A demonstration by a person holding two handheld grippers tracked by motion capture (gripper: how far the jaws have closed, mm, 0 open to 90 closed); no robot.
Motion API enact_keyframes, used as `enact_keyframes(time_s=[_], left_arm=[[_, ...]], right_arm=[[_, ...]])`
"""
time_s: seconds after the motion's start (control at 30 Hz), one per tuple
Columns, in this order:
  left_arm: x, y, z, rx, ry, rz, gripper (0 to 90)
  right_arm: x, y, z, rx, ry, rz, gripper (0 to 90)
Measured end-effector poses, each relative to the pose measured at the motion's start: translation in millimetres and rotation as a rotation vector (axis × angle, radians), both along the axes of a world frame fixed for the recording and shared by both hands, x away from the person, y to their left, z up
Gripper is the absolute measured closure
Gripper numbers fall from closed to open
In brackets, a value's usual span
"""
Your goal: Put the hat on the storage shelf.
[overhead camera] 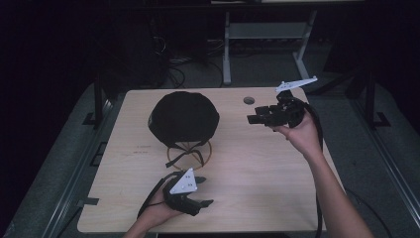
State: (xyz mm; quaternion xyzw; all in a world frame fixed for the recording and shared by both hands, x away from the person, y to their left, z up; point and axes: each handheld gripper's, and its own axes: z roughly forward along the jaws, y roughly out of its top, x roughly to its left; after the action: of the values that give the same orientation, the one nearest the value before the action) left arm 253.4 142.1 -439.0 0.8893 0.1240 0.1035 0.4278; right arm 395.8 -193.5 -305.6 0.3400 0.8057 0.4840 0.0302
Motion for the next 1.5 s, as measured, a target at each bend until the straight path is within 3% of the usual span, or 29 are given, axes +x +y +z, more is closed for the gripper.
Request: enact_keyframes(time_s=[1.5], left_arm=[[-0.1, -0.1, -0.8, -0.002, 0.005, 0.000, 27.8]], right_arm=[[-19.1, -35.2, -36.0, 0.010, 0.054, -0.036, 40.4]])
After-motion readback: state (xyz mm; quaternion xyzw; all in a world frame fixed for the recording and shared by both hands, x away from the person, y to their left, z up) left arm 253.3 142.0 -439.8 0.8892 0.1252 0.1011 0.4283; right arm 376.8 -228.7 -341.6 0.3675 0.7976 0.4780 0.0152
